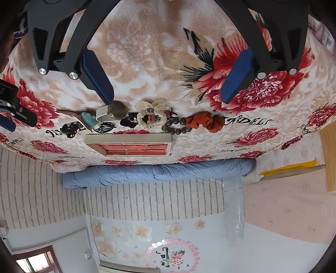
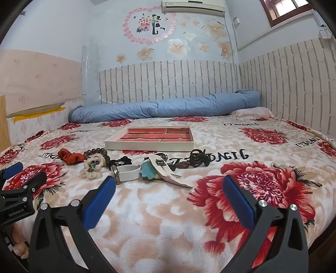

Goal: Organize jewelry

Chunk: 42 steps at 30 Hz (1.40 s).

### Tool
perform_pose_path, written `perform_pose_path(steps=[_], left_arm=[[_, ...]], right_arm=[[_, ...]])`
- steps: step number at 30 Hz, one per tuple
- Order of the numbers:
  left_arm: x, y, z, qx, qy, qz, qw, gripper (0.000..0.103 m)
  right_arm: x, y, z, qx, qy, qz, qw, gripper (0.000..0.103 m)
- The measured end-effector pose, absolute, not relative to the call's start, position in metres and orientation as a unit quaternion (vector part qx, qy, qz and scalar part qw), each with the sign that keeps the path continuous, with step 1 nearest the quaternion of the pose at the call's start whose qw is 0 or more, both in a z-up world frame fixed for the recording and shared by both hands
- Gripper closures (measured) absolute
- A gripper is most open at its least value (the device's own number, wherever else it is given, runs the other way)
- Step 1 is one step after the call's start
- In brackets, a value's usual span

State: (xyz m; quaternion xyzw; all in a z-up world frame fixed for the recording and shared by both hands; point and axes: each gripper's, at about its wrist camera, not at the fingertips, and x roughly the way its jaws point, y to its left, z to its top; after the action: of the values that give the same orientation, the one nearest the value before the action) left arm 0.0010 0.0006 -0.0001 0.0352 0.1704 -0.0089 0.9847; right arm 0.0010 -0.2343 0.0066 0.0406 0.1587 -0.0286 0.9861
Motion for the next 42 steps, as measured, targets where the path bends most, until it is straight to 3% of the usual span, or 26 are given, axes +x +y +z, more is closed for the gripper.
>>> perform_pose_path(steps=[42], left_arm=[[0.0022,0.0032,-0.001,0.031,0.166,-0.009,0.986,0.005]], right_arm=[[-0.0002,-0.233,0.0072,0.033,0.154,-0.032,0.987,0.004]])
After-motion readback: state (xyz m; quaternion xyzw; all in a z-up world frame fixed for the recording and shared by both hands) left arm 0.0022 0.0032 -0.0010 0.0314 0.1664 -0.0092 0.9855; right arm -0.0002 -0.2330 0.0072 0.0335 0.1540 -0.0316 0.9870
